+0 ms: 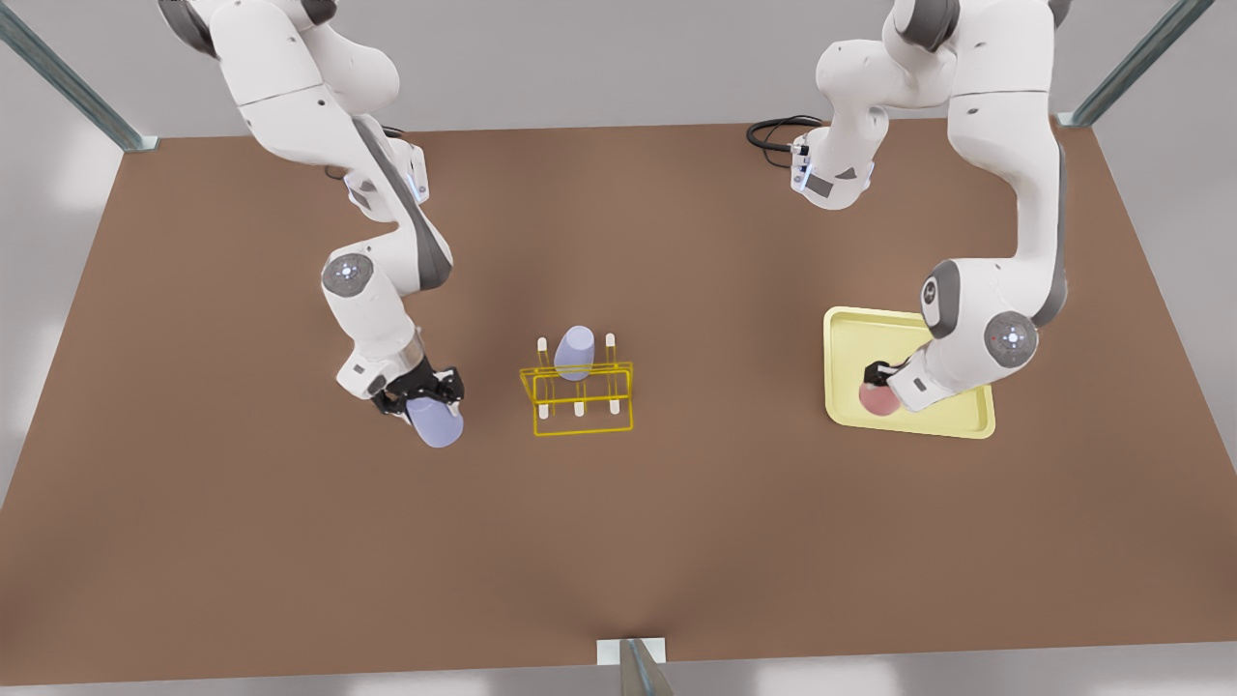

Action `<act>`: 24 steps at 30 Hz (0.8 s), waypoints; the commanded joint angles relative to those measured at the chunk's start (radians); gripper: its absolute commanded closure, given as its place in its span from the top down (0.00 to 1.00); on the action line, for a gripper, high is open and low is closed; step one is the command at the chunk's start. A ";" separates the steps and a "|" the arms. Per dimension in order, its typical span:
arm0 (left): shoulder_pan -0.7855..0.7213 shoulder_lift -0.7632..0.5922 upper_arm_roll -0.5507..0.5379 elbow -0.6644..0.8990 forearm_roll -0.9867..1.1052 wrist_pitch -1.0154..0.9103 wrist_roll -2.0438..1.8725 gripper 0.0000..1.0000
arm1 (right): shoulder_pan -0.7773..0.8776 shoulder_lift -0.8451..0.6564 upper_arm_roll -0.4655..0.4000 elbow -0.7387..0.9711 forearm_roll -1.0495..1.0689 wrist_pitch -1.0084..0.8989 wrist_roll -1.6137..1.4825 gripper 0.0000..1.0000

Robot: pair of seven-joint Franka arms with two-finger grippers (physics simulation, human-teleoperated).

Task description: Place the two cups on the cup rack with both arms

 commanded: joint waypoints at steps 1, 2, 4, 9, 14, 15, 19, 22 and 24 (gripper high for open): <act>-0.002 0.032 -0.077 0.097 -0.029 -0.190 -0.540 0.85 | 0.009 0.032 0.000 0.089 0.022 -0.194 0.206 0.85; -0.002 0.043 -0.100 0.137 -0.050 -0.190 -0.622 0.85 | 0.009 0.052 0.000 0.141 0.027 -0.243 0.212 0.85; -0.002 0.152 -0.206 0.335 -0.058 -0.199 -0.848 0.85 | 0.012 0.119 0.000 0.287 0.025 -0.355 0.229 0.85; -0.002 0.348 -0.386 0.619 -0.053 -0.190 -1.164 0.85 | 0.030 0.215 0.017 0.492 0.085 -0.521 0.309 0.85; -0.033 0.440 -0.479 0.729 -0.052 -0.153 -1.322 0.85 | 0.052 0.211 0.087 0.489 0.108 -0.535 0.416 0.85; -0.042 0.446 -0.489 0.731 -0.052 -0.137 -1.341 0.85 | 0.056 0.213 0.087 0.489 0.107 -0.524 0.419 0.85; -0.080 0.468 -0.510 0.752 -0.053 -0.105 -1.368 0.85 | 0.095 0.215 0.087 0.482 0.110 -0.509 0.432 0.85; -0.126 0.492 -0.519 0.752 -0.052 -0.090 -1.385 0.85 | 0.107 0.224 0.089 0.476 0.110 -0.510 0.430 0.85; -0.137 0.508 -0.519 0.752 -0.050 -0.073 -1.383 0.85 | 0.109 0.228 0.101 0.474 0.110 -0.510 0.430 0.85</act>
